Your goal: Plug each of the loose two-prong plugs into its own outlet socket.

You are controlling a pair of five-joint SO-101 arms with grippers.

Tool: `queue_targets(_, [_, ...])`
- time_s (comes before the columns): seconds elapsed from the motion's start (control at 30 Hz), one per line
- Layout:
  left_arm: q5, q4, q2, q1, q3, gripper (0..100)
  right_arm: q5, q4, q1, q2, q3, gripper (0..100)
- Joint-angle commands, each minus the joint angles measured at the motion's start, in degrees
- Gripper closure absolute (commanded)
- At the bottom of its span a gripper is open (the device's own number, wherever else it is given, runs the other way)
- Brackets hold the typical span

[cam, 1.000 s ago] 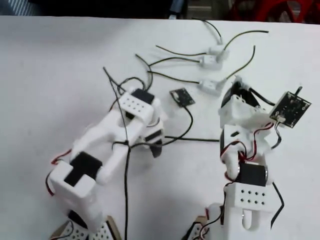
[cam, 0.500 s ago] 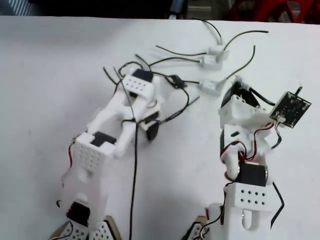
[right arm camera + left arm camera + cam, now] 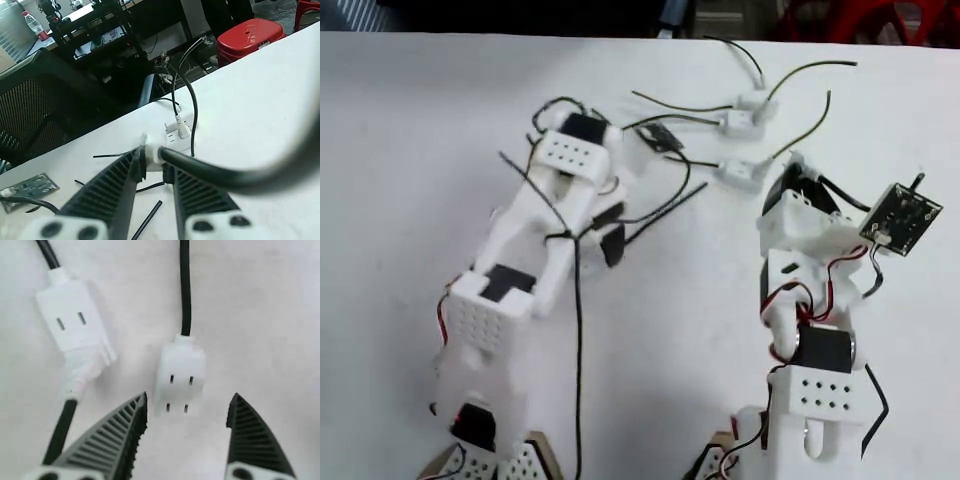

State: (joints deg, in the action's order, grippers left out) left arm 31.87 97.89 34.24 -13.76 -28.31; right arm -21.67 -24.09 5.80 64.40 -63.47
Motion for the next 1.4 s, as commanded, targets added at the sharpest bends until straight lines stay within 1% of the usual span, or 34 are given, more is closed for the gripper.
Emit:
queue_targets(0.0, [1.1, 2.9, -9.7, 1.2, -2.1, 74, 0.2, 1.0, 0.5, 0.7, 0.4, 98.1])
queue_targets(0.1, [0.7, 3.9, -17.1, 1.5, -1.1, 74, 1.9, 0.9, 0.0, 0.7, 0.4, 98.1])
queue_targets(0.2, [0.7, 3.9, -26.3, 1.8, 2.4, 74, 4.6, -0.2, -2.8, 0.7, 0.4, 98.1])
queue_targets(0.27, [0.4, 3.9, -33.4, 1.8, 6.2, 74, 6.6, -3.0, -6.1, 0.7, 0.8, 98.1])
queue_targets(0.37, [-3.9, 3.2, -45.1, 1.5, 14.4, 74, 10.6, -7.2, -12.4, 0.7, 1.6, 98.1])
queue_targets(0.47, [-6.7, 0.7, -57.4, 2.2, 22.8, 74, 14.2, -9.8, -18.0, 0.7, 1.7, 98.1])
queue_targets(0.6, [-9.6, -3.6, -71.7, 8.2, 32.6, 74, 18.3, -13.2, -25.3, 0.6, 1.9, 98.1])
queue_targets(0.7, [-12.0, -6.9, -79.3, 16.4, 38.9, 74, 19.6, -17.2, -30.3, 0.5, 3.9, 98.1])
queue_targets(0.83, [-15.3, -9.1, -85.8, 25.5, 47.0, 74, 19.6, -21.0, -37.1, -3.4, 8.0, 98.1])
queue_targets(0.9, [-15.6, -11.1, -88.4, 29.2, 51.8, 74, 19.6, -21.8, -40.4, -7.4, 10.5, 98.1])
queue_targets(1.03, [-15.6, -18.8, -92.2, 35.0, 64.5, 74, 19.6, -21.8, -45.3, -16.4, 14.9, 98.1])
queue_targets(1.1, [-16.2, -23.0, -93.2, 37.0, 71.0, 74, 19.6, -21.8, -46.6, -20.5, 16.9, 98.1])
queue_targets(1.2, [-21.3, -28.8, -94.0, 39.4, 79.4, 74, 19.6, -21.5, -47.8, -26.8, 19.9, 98.1])
queue_targets(1.3, [-24.7, -34.5, -94.1, 41.4, 85.4, 74, 19.6, -21.4, -47.9, -33.0, 23.1, 98.1])
queue_targets(1.37, [-25.7, -37.1, -94.1, 41.8, 87.7, 74, 19.6, -21.2, -47.8, -37.1, 25.1, 98.1])
